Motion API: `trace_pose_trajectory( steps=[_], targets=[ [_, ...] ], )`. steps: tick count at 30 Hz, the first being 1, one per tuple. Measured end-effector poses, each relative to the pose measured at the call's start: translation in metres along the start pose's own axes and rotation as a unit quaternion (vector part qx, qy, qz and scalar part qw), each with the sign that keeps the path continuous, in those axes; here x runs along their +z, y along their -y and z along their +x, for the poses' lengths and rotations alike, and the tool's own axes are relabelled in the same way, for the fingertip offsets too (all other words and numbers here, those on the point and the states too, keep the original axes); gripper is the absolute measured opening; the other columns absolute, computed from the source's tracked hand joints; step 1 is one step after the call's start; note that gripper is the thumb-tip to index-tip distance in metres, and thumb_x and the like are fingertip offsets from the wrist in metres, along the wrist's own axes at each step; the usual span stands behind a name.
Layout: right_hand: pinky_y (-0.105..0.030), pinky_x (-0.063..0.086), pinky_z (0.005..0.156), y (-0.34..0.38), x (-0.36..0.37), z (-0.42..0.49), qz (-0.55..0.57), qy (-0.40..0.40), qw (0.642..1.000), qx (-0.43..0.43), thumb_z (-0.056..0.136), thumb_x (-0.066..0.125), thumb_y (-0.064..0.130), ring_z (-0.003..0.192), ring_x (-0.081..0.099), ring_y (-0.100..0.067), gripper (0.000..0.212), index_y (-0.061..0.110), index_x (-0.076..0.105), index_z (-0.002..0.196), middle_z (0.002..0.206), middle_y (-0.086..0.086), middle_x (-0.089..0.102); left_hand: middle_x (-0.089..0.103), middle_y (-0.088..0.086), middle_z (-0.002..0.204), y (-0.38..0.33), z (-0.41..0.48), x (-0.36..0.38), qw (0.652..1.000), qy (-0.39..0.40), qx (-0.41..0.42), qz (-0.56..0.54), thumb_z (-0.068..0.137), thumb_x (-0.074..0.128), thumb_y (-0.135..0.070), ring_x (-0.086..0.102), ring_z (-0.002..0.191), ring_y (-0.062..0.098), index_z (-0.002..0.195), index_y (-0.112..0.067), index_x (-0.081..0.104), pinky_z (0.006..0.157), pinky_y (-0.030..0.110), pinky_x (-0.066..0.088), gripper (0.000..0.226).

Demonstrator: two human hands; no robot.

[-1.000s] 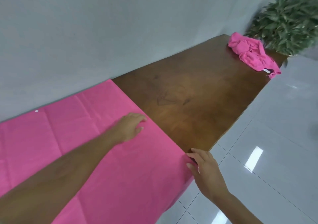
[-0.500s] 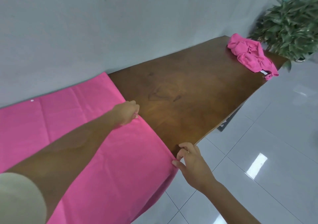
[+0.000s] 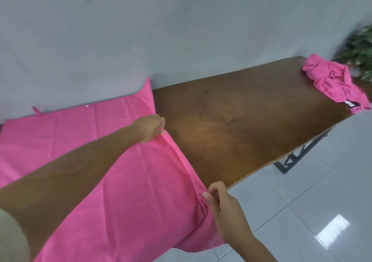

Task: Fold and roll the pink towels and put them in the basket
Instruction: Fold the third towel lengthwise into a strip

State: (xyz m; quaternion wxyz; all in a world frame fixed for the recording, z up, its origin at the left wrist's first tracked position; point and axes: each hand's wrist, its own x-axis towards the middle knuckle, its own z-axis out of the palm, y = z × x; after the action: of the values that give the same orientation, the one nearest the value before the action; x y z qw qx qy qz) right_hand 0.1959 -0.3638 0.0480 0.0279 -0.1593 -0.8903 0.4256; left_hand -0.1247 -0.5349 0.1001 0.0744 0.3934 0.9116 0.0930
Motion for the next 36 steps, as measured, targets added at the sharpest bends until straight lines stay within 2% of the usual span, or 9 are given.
trace_pose_trajectory(
  steps=[3, 8, 13, 15, 17, 21, 24, 32, 36],
  targets=[
    [-0.021, 0.042, 0.059, 0.009, 0.014, -0.011, 0.015, 0.004, 1.000, -0.019, 0.099, 0.053, 0.048, 0.064, 0.055, -0.006, 0.021, 0.030, 0.048, 0.089, 0.072, 0.017, 0.061, 0.048, -0.005, 0.085, 0.015, -0.022, -0.009, 1.000, -0.007, -0.006, -0.020, 0.099, 0.061, -0.023, 0.049, 0.077, 0.019, 0.076, -0.027, 0.043, 0.066, 0.033, 0.037, 0.029],
    [-0.021, 0.044, 0.062, 0.034, 0.047, -0.032, 0.048, 0.011, 0.999, -0.015, 0.093, 0.067, 0.044, 0.066, 0.055, -0.007, 0.019, 0.030, 0.058, 0.085, 0.069, 0.013, 0.061, 0.055, 0.005, 0.096, 0.039, -0.064, -0.022, 1.000, -0.008, -0.016, 0.006, 0.099, 0.063, -0.024, 0.054, 0.085, 0.027, 0.093, -0.009, 0.056, 0.079, 0.040, 0.049, 0.018],
    [-0.032, 0.049, 0.064, 0.062, 0.081, -0.055, 0.057, 0.001, 0.998, -0.022, 0.095, 0.066, 0.043, 0.061, 0.051, -0.009, 0.020, 0.029, 0.059, 0.083, 0.065, 0.009, 0.057, 0.055, 0.005, 0.098, 0.068, -0.110, -0.034, 1.000, -0.018, -0.004, 0.019, 0.099, 0.063, -0.021, 0.051, 0.084, 0.024, 0.094, -0.009, 0.057, 0.072, 0.034, 0.044, 0.014],
    [-0.029, 0.047, 0.060, 0.075, 0.094, -0.064, 0.060, -0.006, 0.998, -0.027, 0.095, 0.066, 0.041, 0.059, 0.048, -0.009, 0.020, 0.028, 0.059, 0.083, 0.062, 0.010, 0.054, 0.053, 0.003, 0.096, 0.080, -0.129, -0.039, 0.999, -0.025, -0.009, 0.022, 0.099, 0.063, -0.022, 0.050, 0.083, 0.022, 0.093, -0.011, 0.055, 0.067, 0.030, 0.037, 0.014],
    [-0.022, 0.042, 0.058, 0.089, 0.108, -0.074, 0.059, -0.014, 0.998, -0.029, 0.095, 0.068, 0.038, 0.058, 0.048, -0.008, 0.019, 0.028, 0.058, 0.082, 0.061, 0.012, 0.054, 0.052, 0.002, 0.096, 0.094, -0.148, -0.042, 0.999, -0.029, -0.014, 0.022, 0.098, 0.064, -0.022, 0.050, 0.083, 0.023, 0.092, -0.011, 0.055, 0.068, 0.030, 0.034, 0.015],
    [-0.018, 0.046, 0.062, 0.114, 0.140, -0.098, 0.046, -0.001, 0.999, -0.021, 0.093, 0.072, 0.033, 0.066, 0.059, -0.006, 0.012, 0.030, 0.061, 0.089, 0.071, 0.018, 0.062, 0.055, 0.002, 0.097, 0.122, -0.185, -0.049, 0.999, -0.029, -0.008, 0.030, 0.095, 0.068, -0.020, 0.053, 0.088, 0.025, 0.094, -0.010, 0.060, 0.073, 0.031, 0.038, 0.014],
    [-0.018, 0.046, 0.064, 0.132, 0.167, -0.116, 0.047, 0.007, 0.999, -0.022, 0.092, 0.072, 0.030, 0.068, 0.059, -0.005, 0.010, 0.030, 0.062, 0.093, 0.073, 0.019, 0.062, 0.057, 0.005, 0.101, 0.141, -0.213, -0.053, 0.999, -0.029, -0.009, 0.029, 0.093, 0.070, -0.016, 0.055, 0.091, 0.026, 0.095, -0.009, 0.062, 0.080, 0.036, 0.046, 0.010],
    [-0.031, 0.050, 0.065, 0.194, 0.228, -0.153, 0.004, 0.048, 0.995, -0.093, 0.096, 0.064, 0.034, 0.068, 0.057, -0.007, 0.005, 0.030, 0.061, 0.097, 0.080, 0.012, 0.062, 0.059, 0.002, 0.100, 0.189, -0.282, -0.067, 0.998, -0.049, -0.037, 0.030, 0.093, 0.069, -0.016, 0.053, 0.089, 0.023, 0.092, -0.016, 0.060, 0.083, 0.038, 0.048, 0.010],
    [-0.022, 0.047, 0.061, 0.222, 0.252, -0.161, 0.006, 0.084, 0.987, -0.133, 0.098, 0.062, 0.035, 0.066, 0.055, -0.004, 0.006, 0.030, 0.061, 0.100, 0.071, 0.018, 0.058, 0.062, 0.001, 0.100, 0.205, -0.311, -0.078, 0.997, -0.051, -0.055, 0.031, 0.094, 0.069, -0.014, 0.055, 0.090, 0.021, 0.089, -0.021, 0.058, 0.086, 0.040, 0.049, 0.013]
  ],
)
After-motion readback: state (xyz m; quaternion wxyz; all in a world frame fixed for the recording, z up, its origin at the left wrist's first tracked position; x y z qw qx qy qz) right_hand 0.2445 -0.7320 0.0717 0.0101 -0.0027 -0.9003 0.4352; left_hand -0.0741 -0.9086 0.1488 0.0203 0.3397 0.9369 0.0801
